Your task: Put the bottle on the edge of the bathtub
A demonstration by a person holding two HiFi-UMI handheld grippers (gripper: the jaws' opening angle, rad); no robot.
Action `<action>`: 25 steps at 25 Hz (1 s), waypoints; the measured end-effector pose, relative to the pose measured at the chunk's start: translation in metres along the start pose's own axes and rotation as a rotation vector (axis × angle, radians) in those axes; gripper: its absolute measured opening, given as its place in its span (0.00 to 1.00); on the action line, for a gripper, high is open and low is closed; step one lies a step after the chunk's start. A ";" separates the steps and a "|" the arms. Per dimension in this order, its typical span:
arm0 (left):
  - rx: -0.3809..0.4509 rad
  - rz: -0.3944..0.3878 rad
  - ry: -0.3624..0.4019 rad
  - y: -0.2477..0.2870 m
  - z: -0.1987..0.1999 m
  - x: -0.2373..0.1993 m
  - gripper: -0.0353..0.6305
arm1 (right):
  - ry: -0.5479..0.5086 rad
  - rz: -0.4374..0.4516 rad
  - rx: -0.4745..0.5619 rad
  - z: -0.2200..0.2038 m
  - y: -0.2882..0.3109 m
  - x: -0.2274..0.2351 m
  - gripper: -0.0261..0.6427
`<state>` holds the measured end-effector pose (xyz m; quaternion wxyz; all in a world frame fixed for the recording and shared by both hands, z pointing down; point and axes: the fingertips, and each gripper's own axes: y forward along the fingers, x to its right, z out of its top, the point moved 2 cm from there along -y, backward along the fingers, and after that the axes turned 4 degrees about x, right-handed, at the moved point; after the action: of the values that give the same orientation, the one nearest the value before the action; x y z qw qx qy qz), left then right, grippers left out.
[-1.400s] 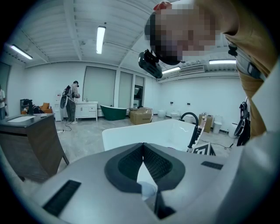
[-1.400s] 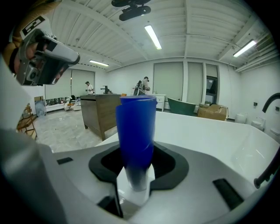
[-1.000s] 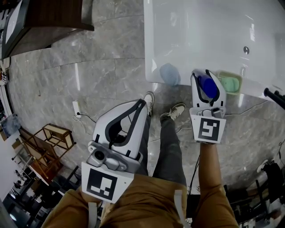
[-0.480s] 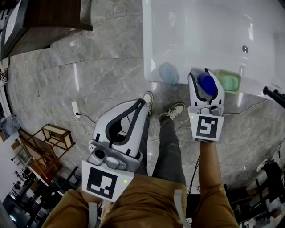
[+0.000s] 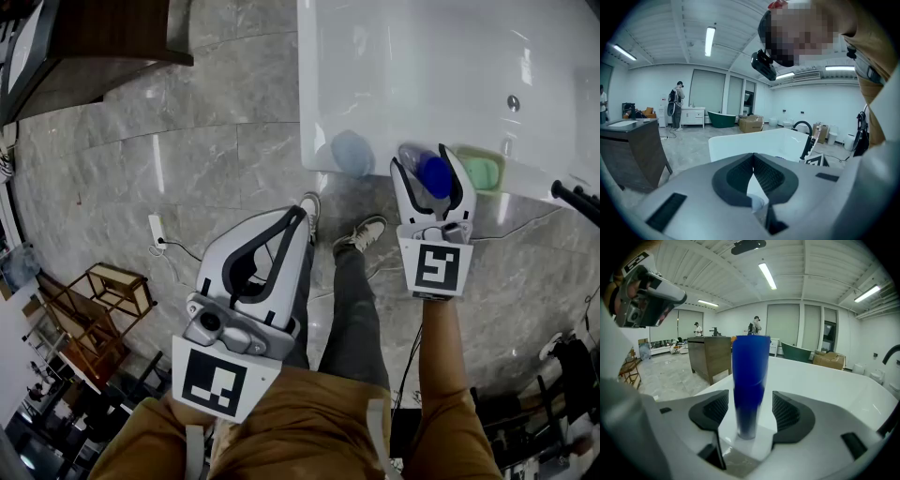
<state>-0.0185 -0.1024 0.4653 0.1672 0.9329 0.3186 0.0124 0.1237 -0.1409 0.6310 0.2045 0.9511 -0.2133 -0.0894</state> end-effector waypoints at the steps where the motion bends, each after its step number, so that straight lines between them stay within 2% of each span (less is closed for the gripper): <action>1: 0.001 -0.004 0.000 0.001 0.000 0.001 0.06 | 0.000 0.003 -0.006 0.000 -0.001 0.000 0.46; 15: 0.016 -0.054 0.010 -0.004 0.006 0.008 0.06 | 0.001 0.048 -0.054 -0.008 -0.023 -0.006 0.49; 25: 0.043 -0.113 0.008 -0.020 0.018 0.010 0.06 | -0.007 -0.035 -0.108 -0.009 -0.049 -0.006 0.49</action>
<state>-0.0199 -0.0868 0.4407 0.1460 0.9167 0.3719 0.0000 0.1387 -0.0944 0.6182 0.2533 0.9420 -0.1921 -0.1075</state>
